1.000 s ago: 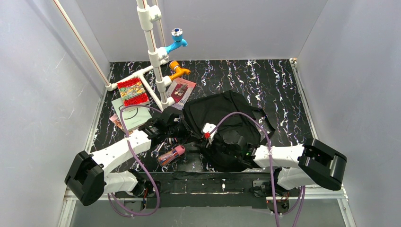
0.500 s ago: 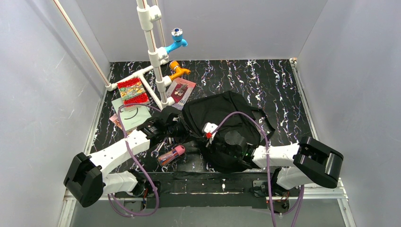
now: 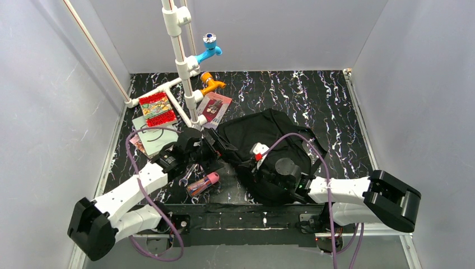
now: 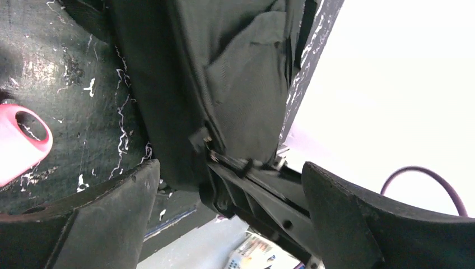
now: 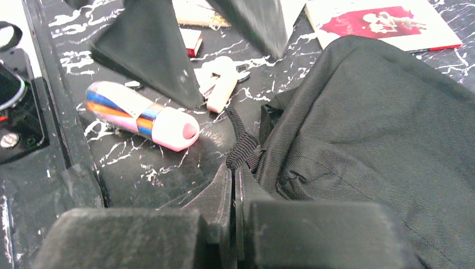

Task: Pack the student bag
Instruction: Unzip the student bag at the center of the board.

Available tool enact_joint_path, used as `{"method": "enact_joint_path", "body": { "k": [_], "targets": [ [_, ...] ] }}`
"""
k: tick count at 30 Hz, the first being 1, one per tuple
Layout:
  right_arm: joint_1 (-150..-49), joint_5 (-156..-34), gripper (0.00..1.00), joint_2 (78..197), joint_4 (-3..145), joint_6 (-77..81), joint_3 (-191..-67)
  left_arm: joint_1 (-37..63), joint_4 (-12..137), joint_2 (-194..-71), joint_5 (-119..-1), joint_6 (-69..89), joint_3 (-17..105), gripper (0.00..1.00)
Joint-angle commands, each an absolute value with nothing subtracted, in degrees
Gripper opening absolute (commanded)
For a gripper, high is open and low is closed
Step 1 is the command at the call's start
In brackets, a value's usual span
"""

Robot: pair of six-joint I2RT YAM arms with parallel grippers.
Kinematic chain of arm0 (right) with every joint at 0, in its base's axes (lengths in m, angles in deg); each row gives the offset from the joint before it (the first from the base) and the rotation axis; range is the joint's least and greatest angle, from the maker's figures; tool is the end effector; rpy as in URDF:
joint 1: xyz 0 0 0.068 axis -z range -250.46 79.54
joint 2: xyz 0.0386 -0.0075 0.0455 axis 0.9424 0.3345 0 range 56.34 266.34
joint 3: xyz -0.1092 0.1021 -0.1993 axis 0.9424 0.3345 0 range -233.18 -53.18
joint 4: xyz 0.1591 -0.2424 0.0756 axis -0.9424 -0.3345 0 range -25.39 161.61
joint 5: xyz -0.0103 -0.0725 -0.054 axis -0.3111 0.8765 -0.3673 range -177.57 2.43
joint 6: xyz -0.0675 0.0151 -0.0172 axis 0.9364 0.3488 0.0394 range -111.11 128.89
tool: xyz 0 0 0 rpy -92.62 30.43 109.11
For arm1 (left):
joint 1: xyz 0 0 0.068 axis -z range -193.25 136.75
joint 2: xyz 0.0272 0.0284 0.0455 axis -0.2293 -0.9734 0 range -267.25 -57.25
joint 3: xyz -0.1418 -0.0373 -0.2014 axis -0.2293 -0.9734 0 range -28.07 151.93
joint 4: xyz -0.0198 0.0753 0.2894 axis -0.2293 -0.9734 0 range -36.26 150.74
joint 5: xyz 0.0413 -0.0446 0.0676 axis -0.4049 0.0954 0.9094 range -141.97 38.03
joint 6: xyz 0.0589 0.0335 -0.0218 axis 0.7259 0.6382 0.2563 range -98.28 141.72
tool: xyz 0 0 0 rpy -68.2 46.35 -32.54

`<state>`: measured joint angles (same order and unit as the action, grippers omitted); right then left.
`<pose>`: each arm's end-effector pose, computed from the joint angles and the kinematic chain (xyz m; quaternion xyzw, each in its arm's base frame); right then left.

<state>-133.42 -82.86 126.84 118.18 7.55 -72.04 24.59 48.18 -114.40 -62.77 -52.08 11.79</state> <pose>0.1389 0.2616 0.1409 -0.3537 0.6472 0.3333 0.5873 0.2257 -0.1895 0.2217 -0.2210 0.8340 -0.4585 0.2129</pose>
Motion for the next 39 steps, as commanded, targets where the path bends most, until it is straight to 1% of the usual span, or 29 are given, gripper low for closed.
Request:
{"method": "enact_joint_path", "body": {
  "k": [1,5,7,11,14,16,17,19,22,24,26,29,32,35,39],
  "targets": [
    [-133.2,-80.2,0.01,123.2,121.8,4.5,-72.4,23.5,56.7,-119.5,-66.9,-58.0,9.1,0.96],
    [-133.1,-80.3,0.01,122.9,120.5,5.3,-73.4,23.4,62.9,-124.7,-68.2,-61.2,8.9,0.85],
    [-133.1,-80.6,0.01,122.6,119.6,5.9,-73.7,23.2,63.5,-127.6,-68.5,-61.4,9.9,0.78],
    [-133.0,-80.8,0.01,121.4,117.6,6.8,-73.8,23.2,63.1,-133.6,-68.8,-57.9,13.3,0.55],
    [-133.0,-81.4,0.01,119.8,115.0,7.0,-74.2,23.2,63.0,-137.0,-68.3,-55.8,14.8,0.33],
    [-133.0,-81.4,0.01,118.3,111.9,7.0,-74.9,23.1,63.2,-138.7,-67.7,-55.1,14.9,0.24],
    [-133.0,-81.1,0.01,117.2,110.2,6.6,-75.3,23.1,63.2,-139.4,-67.3,-54.4,15.2,0.17],
    [-133.0,-81.0,0.01,115.7,106.0,5.8,-76.3,23.1,62.5,-140.4,-65.9,-53.3,16.1,0.0],
    [-133.0,-82.3,0.01,114.2,95.8,4.0,-78.9,23.1,61.4,-141.4,-63.7,-51.0,18.1,0.0],
    [-133.0,-82.4,0.01,114.5,85.1,-0.2,-82.8,22.6,59.9,-142.1,-62.5,-49.4,19.7,0.0],
    [-133.0,-85.7,0.01,115.3,72.3,-4.5,-87.9,21.8,59.4,-142.7,-62.4,-48.3,20.6,0.0],
    [-133.1,-90.6,0.01,114.3,61.4,-11.5,-90.0,20.8,58.8,-143.7,-62.2,-46.8,22.0,0.0],
    [-133.2,-92.4,0.01,109.3,57.2,-19.4,-86.6,20.4,57.8,-144.6,-61.6,-45.4,23.1,0.0],
    [-133.2,-94.2,0.01,103.2,56.7,-25.9,-83.0,20.4,56.9,-145.0,-61.4,-44.2,23.7,0.0],
    [-133.3,-94.7,0.01,99.7,54.4,-26.4,-83.6,20.2,55.8,-145.3,-62.2,-41.6,24.5,0.0]
  ]
}}
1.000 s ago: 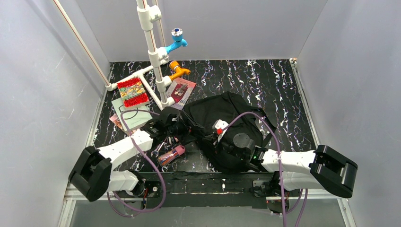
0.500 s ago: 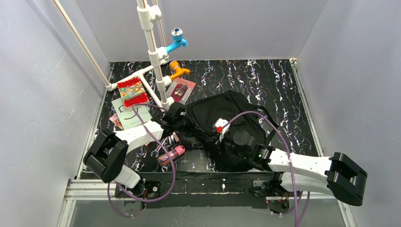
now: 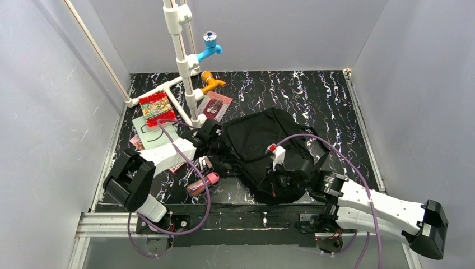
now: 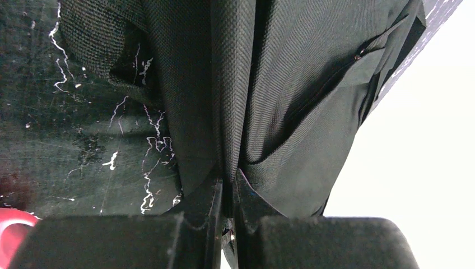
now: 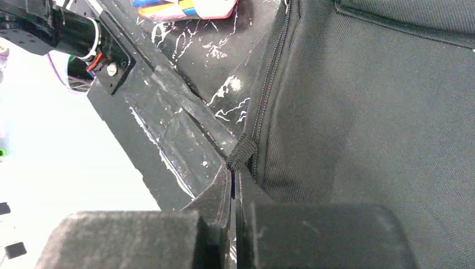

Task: Pack the student bag
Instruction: Unzip the student bag at the center of the board.

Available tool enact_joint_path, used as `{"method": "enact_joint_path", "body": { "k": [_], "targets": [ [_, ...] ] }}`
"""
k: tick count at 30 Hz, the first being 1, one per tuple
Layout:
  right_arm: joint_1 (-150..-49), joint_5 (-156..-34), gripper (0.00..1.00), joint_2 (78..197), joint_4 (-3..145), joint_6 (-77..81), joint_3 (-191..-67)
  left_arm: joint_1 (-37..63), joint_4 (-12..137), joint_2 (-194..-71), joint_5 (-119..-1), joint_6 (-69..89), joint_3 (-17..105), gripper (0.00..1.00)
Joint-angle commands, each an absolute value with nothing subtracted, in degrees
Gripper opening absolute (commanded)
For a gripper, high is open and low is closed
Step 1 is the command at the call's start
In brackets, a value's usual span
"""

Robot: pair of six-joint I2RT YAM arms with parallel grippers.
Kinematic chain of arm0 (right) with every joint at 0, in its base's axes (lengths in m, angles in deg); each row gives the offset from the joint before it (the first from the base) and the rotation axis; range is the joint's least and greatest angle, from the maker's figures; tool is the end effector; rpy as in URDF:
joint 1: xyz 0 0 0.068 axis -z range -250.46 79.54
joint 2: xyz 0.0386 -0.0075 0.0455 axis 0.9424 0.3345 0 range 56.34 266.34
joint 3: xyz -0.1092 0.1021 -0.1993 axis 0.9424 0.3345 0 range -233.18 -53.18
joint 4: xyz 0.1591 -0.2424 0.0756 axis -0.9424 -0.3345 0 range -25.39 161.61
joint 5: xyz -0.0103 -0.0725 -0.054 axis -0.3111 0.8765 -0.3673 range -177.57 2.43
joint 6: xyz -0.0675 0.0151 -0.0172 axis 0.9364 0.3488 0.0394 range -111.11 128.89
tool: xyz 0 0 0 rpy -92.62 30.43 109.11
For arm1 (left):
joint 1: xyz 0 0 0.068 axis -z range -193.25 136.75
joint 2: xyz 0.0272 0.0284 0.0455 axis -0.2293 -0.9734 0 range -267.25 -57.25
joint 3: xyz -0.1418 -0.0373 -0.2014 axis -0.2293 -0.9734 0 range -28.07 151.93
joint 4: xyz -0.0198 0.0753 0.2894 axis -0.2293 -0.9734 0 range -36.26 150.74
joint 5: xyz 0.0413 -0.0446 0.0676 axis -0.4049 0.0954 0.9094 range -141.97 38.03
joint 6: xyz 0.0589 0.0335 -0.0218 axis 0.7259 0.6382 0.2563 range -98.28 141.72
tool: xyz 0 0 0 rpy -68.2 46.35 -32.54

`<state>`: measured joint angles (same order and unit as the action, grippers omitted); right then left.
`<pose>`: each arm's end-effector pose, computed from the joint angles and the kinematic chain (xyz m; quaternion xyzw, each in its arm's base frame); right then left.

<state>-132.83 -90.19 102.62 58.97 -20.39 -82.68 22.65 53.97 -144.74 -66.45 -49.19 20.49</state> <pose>0.1184 0.2321 0.1964 -0.2569 0.8242 0.3754 0.3373 0.2833 -0.2234 0.1265 -0.2310 0.8906 -0.3699 0.1293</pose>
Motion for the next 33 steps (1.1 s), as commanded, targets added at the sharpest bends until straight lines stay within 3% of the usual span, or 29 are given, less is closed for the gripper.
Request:
{"method": "enact_joint_path", "body": {
  "k": [1,4,5,6,9,13,16,20,25,31,33],
  "targets": [
    [-133.3,-94.2,0.01,99.7,54.1,-25.7,-84.1,20.2,54.5,-145.5,-62.7,-40.2,25.4,0.0],
    [-133.3,-93.5,0.01,101.5,57.1,-23.7,-85.1,20.1,51.0,-145.3,-64.4,-36.4,27.7,0.0],
    [-133.3,-93.5,0.01,102.3,58.8,-23.5,-85.3,20.1,50.1,-144.9,-65.1,-35.8,28.0,0.05],
    [-133.3,-93.2,0.01,103.2,61.0,-23.3,-85.6,20.1,48.8,-144.2,-65.7,-35.3,28.2,0.15],
    [-133.2,-92.3,0.01,106.4,68.1,-22.9,-86.5,20.2,48.4,-140.1,-68.0,-35.8,25.6,0.63],
    [-133.2,-90.6,0.01,111.4,75.6,-22.5,-88.0,20.1,47.1,-131.8,-70.3,-38.7,20.3,0.88],
    [-133.2,-89.8,0.01,114.4,77.5,-21.2,-89.4,20.4,46.9,-125.4,-72.9,-43.0,16.5,0.96],
    [-133.2,-89.6,0.01,115.6,77.4,-20.1,-89.7,24.1,48.7,-120.0,-72.0,-48.2,13.1,0.95],
    [-133.2,-90.0,0.01,113.9,80.3,-20.5,-87.8,30.1,50.1,-117.1,-64.4,-53.6,10.5,0.83],
    [-133.2,-91.4,0.01,113.6,80.8,-19.3,-88.0,31.0,59.2,-121.6,-62.1,-58.4,7.2,0.64],
    [-133.2,-91.8,0.01,113.8,80.9,-18.4,-88.3,31.0,58.1,-125.4,-62.2,-56.1,9.7,0.5]
  ]
}}
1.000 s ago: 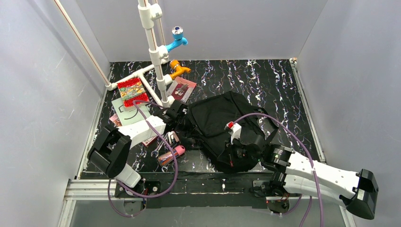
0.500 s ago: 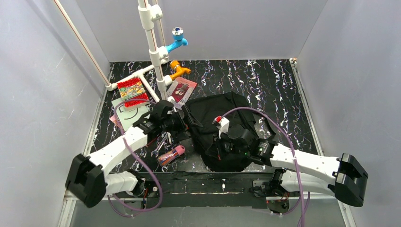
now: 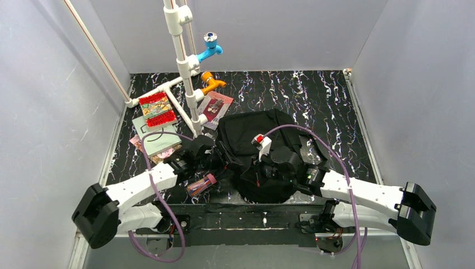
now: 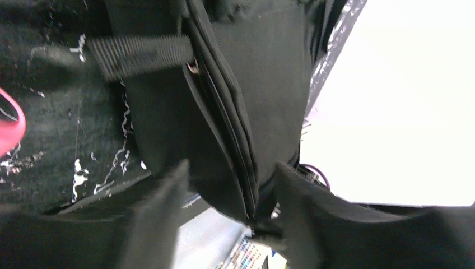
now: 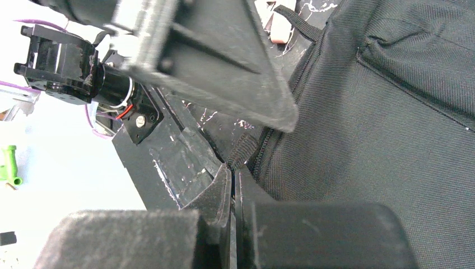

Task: Pack the student bag
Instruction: Unzip the student bag at the center of the board.

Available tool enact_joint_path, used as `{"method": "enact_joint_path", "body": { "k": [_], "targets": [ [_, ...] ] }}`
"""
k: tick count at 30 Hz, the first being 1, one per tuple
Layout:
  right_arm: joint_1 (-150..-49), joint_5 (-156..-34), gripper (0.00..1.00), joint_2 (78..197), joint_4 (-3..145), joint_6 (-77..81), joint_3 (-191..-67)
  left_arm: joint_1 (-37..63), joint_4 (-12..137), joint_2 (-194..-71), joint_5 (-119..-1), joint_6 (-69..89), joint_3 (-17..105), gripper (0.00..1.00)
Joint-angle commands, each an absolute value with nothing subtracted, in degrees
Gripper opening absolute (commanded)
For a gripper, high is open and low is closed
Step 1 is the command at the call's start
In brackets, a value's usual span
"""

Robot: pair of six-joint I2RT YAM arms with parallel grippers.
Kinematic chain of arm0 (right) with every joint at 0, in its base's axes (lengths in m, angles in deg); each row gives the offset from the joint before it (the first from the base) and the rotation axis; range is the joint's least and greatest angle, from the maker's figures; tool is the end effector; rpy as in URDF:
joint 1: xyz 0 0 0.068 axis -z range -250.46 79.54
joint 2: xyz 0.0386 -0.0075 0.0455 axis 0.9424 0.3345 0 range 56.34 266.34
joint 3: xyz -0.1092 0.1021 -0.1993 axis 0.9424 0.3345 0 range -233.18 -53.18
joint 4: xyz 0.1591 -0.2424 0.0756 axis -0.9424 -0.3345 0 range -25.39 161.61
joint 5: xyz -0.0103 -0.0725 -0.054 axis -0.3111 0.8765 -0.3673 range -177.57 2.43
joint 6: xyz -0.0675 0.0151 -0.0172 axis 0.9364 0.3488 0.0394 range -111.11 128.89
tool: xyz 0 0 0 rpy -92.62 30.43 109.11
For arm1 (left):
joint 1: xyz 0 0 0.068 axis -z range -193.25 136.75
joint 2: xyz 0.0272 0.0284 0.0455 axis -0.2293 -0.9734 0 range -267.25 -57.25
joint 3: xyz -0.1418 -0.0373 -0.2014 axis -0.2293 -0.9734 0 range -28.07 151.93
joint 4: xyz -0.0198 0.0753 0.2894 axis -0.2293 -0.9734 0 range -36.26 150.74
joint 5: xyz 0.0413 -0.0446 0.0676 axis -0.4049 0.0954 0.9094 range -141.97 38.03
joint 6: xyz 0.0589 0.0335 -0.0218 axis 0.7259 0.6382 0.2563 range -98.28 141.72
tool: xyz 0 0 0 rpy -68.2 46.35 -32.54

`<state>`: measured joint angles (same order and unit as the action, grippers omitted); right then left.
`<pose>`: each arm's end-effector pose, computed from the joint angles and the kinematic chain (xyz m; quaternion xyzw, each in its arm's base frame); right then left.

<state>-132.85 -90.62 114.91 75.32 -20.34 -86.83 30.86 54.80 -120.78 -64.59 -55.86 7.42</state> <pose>0.1376 0.2698 0.2040 -0.2498 0.7863 0.4202 0.3779 0.2079 -0.2196 0.1733 -0.2032 0.8552 -0.4550 0.1427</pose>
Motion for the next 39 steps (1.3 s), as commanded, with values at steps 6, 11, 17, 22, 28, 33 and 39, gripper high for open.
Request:
{"method": "enact_joint_path", "body": {
  "k": [6,11,17,22,28,33,39],
  "targets": [
    [-133.2,-95.2,0.01,116.1,75.6,-13.4,-91.0,28.4,53.4,-128.2,-59.5,-49.9,13.5,0.04],
    [-133.3,-101.1,0.01,115.9,67.2,-10.1,-90.4,24.3,45.4,-126.9,-56.7,-42.5,15.9,0.0],
    [-133.3,-105.3,0.01,110.9,57.1,-15.2,-86.0,22.0,43.7,-124.5,-57.7,-37.4,14.1,0.0],
    [-133.3,-94.1,0.01,101.6,50.9,-23.1,-85.6,21.2,44.0,-124.8,-59.6,-33.4,13.8,0.0],
    [-133.3,-94.4,0.01,102.8,59.9,-22.8,-87.1,21.1,39.7,-126.1,-63.7,-27.3,17.4,0.13],
    [-133.3,-96.4,0.01,111.4,68.6,-21.5,-90.7,21.1,41.3,-119.7,-70.2,-34.5,13.6,0.74],
    [-133.3,-99.8,0.01,119.3,77.0,-20.8,-92.6,26.3,47.6,-111.7,-73.6,-48.8,5.1,0.97]
  ]
}}
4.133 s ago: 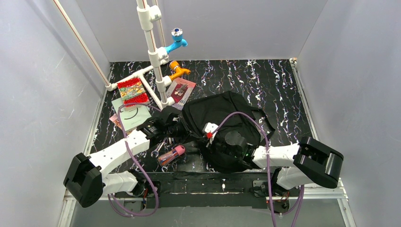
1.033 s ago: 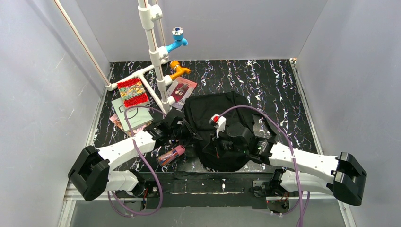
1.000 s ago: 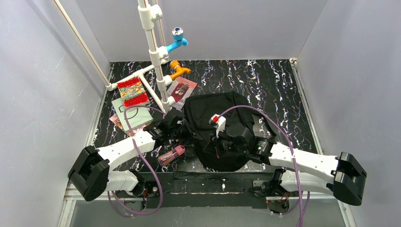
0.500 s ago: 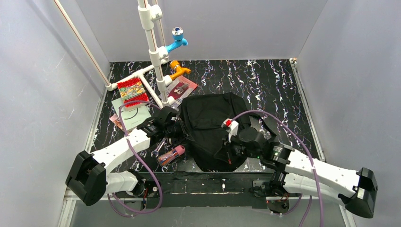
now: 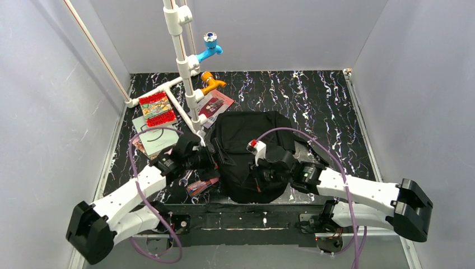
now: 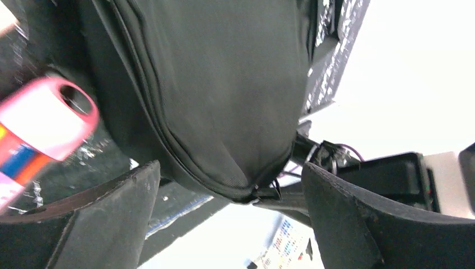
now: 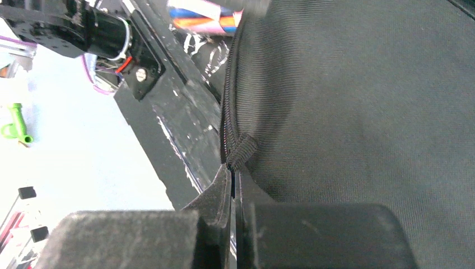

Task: Pack the student bag
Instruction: Unzip the student bag at the center of the board.

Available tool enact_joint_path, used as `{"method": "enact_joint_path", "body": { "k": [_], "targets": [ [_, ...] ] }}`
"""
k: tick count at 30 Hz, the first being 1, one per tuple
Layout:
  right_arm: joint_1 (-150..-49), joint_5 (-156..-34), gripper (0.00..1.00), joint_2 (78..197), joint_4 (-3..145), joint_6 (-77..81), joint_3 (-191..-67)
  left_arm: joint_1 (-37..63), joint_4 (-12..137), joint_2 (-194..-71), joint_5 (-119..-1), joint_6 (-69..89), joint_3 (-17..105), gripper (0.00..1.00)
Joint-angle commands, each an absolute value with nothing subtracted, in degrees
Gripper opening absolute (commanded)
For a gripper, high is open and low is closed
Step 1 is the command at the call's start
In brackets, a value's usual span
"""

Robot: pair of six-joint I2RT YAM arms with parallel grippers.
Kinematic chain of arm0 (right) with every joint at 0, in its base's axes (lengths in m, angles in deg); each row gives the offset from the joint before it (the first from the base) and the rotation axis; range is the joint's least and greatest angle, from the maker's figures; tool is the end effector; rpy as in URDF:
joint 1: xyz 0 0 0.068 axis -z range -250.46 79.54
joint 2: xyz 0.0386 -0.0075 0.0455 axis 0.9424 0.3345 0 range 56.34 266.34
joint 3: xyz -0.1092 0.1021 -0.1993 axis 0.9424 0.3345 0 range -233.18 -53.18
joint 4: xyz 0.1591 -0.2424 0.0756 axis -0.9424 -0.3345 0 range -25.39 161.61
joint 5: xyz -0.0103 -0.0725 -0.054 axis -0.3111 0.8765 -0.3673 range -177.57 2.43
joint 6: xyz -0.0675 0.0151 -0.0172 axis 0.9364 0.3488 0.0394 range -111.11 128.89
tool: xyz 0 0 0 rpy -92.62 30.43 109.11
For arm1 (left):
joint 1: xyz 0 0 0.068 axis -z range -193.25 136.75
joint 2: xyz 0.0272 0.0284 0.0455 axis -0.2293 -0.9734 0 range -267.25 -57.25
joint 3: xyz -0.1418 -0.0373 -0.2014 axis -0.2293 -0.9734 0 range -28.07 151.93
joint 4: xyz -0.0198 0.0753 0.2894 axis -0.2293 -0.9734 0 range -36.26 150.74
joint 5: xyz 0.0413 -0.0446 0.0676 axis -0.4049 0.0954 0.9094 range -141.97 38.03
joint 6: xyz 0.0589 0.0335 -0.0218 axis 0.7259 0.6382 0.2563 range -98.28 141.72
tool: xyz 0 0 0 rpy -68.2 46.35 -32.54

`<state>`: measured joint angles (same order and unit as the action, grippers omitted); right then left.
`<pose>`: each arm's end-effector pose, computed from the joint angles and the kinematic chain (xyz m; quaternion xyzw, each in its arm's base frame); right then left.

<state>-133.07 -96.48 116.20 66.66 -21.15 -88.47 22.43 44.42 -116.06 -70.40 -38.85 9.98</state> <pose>0.1295 0.2697 0.1914 -0.2791 0.8158 0.4095 0.2982 0.2226 -0.1828 0.1952 -0.1207 0.8783 -0.4232 0.1868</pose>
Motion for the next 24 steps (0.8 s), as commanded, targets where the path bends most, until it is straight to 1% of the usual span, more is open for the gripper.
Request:
{"method": "enact_joint_path", "body": {
  "k": [1,4,5,6,8,10,11,12,14,16,17,20,22,24],
  "targets": [
    [-133.3,-99.9,0.01,120.2,76.8,-20.3,-93.2,27.5,49.1,-111.1,-72.6,-51.3,3.8,0.97],
    [-133.3,-99.5,0.01,120.9,76.3,-19.8,-94.2,30.8,52.7,-112.1,-69.9,-55.2,1.8,0.9],
    [-133.3,-99.3,0.01,120.6,76.4,-19.8,-94.0,31.1,52.8,-113.0,-69.3,-55.0,1.9,0.87],
    [-133.3,-99.2,0.01,120.3,76.4,-19.9,-93.8,31.1,52.9,-114.2,-69.1,-54.8,2.0,0.81],
    [-133.3,-98.9,0.01,119.4,76.1,-19.9,-93.1,31.1,53.4,-116.4,-67.9,-53.7,3.0,0.64],
    [-133.3,-98.1,0.01,118.3,73.7,-19.5,-92.6,30.9,52.5,-118.3,-66.4,-51.8,4.7,0.41],
    [-133.3,-97.3,0.01,117.6,72.2,-19.2,-92.3,30.6,50.4,-118.9,-65.6,-50.4,5.7,0.32],
    [-133.3,-96.3,0.01,116.6,69.9,-18.8,-92.0,30.0,48.5,-119.1,-64.6,-49.1,6.6,0.2],
    [-133.3,-93.3,0.01,113.7,65.4,-18.2,-90.8,28.6,45.7,-118.6,-63.7,-46.6,7.1,0.11],
    [-133.3,-85.9,0.01,109.6,60.2,-18.4,-89.3,25.8,43.0,-117.4,-64.3,-44.1,6.7,0.01],
    [-133.3,-81.9,0.01,107.1,57.7,-18.7,-88.1,23.4,42.0,-116.5,-65.0,-42.9,6.0,0.0],
    [-133.3,-66.8,0.01,99.3,49.3,-21.3,-85.6,18.7,40.5,-113.4,-67.2,-39.0,4.4,0.0],
    [-133.3,-57.6,0.01,92.5,44.7,-25.1,-84.5,17.4,39.0,-111.9,-67.5,-37.1,4.6,0.0],
    [-133.3,-52.3,0.01,87.7,43.6,-27.6,-83.5,17.0,38.6,-111.4,-68.1,-35.8,4.9,0.0]
  ]
}}
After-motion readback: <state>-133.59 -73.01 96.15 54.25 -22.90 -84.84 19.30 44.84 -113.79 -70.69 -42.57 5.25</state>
